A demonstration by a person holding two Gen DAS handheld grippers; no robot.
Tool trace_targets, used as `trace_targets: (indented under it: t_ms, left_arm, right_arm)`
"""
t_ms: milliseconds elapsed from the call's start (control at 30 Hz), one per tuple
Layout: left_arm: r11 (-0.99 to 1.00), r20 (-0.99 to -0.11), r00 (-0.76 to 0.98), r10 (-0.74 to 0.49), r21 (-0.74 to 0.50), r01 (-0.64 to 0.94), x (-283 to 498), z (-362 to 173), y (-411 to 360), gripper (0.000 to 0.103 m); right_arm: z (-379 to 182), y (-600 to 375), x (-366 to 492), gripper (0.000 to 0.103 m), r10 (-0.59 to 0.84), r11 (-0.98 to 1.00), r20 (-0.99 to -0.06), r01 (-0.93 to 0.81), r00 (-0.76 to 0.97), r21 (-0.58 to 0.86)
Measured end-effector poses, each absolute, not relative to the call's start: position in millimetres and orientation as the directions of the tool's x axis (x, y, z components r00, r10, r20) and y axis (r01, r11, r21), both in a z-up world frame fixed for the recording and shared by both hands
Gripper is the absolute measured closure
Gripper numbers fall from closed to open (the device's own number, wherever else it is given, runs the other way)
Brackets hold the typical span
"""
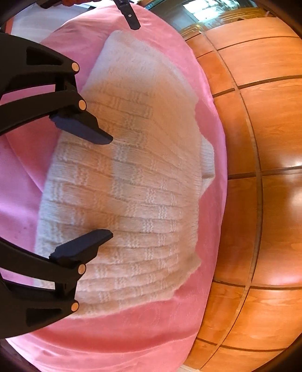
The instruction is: Fold small clothes
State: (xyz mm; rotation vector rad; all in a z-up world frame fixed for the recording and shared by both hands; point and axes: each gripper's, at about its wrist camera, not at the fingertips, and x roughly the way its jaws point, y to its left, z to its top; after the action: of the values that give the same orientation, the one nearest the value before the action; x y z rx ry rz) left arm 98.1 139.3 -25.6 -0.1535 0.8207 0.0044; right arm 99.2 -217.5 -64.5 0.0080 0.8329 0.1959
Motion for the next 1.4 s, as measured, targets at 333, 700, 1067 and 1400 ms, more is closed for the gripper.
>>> trace_targets:
  t_ms: [333,700,1067,1400]
  left_arm:
    - [0.996,-0.715,0.699,-0.007,-0.069,-0.061,105.8,-15.9,132.9,0.045]
    - [0.997,-0.744,0.668,-0.008,-0.061,-0.056,120.1,-23.2,133.1,0.045]
    - [0.935,-0.763,0.586,-0.275,-0.355,-0.024,207.5,-39.5,159.8,0.045]
    - [0.953,-0.797,0.559,-0.228,-0.299,-0.038,270.3,-63.1,131.0,0.097]
  right_arm:
    - [-69.6,-216.3,107.7,0.023,0.187,0.982,-0.746,-0.137,0.639,0.129]
    - [-85.5,-220.0,113.5,0.015,0.209,0.978,-0.752,-0.131,0.625,0.163]
    - [-90.5,-220.6,117.1,0.013,0.224,0.975,-0.748,-0.146,0.625,0.169]
    - [-91.5,-219.8,116.5,0.011,0.225,0.974,-0.747,-0.153,0.625,0.166]
